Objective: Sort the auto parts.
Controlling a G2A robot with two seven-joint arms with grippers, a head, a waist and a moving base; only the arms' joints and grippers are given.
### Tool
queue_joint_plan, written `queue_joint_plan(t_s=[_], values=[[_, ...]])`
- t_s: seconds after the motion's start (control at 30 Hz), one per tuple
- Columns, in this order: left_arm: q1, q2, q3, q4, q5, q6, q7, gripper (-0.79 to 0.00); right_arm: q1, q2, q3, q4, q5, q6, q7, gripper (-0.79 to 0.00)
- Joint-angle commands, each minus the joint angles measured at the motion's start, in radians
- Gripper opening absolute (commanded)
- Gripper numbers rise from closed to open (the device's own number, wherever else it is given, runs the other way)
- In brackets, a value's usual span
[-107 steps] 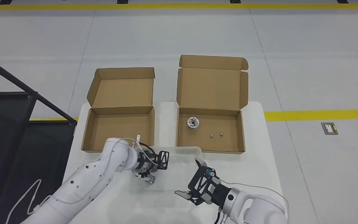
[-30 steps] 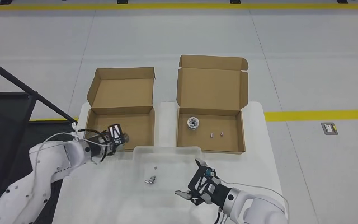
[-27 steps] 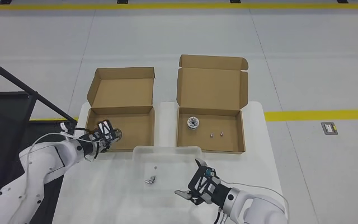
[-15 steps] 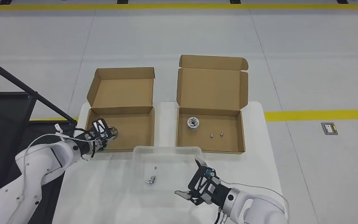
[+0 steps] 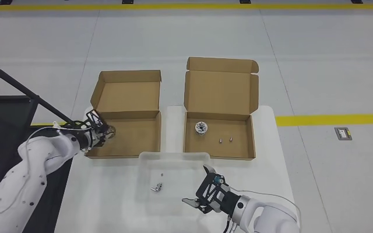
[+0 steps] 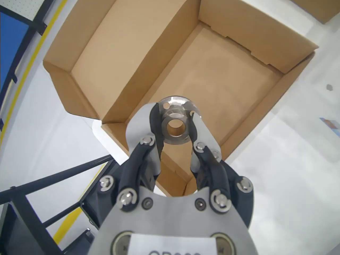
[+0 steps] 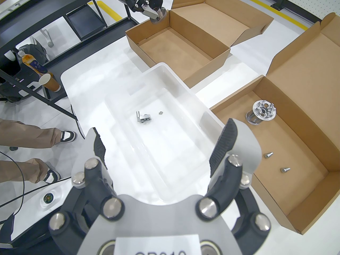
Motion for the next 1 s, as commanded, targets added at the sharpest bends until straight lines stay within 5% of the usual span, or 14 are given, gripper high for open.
queue_joint_plan(t_s=[0.0,0.4,0.7,0.97], values=[[-0.072,-0.028,0.067,0.104,0.004,-0.008,0.011,-0.785,0.000,0.000,0.000,0.000,0.000,0.000,0.000,0.000],[-0.306,-0.191,0.330,0.510,0.069,0.024,0.035,-0.785,0.000,0.000,0.000,0.000,0.000,0.000,0.000,0.000],[-0.398,-0.281,0.404,0.687,0.086,0.015,0.040,-0.785,0.000,0.000,0.000,0.000,0.000,0.000,0.000,0.000],[-0.432,-0.330,0.415,0.786,0.057,-0.006,0.074,-0.785,0.000,0.000,0.000,0.000,0.000,0.000,0.000,0.000]])
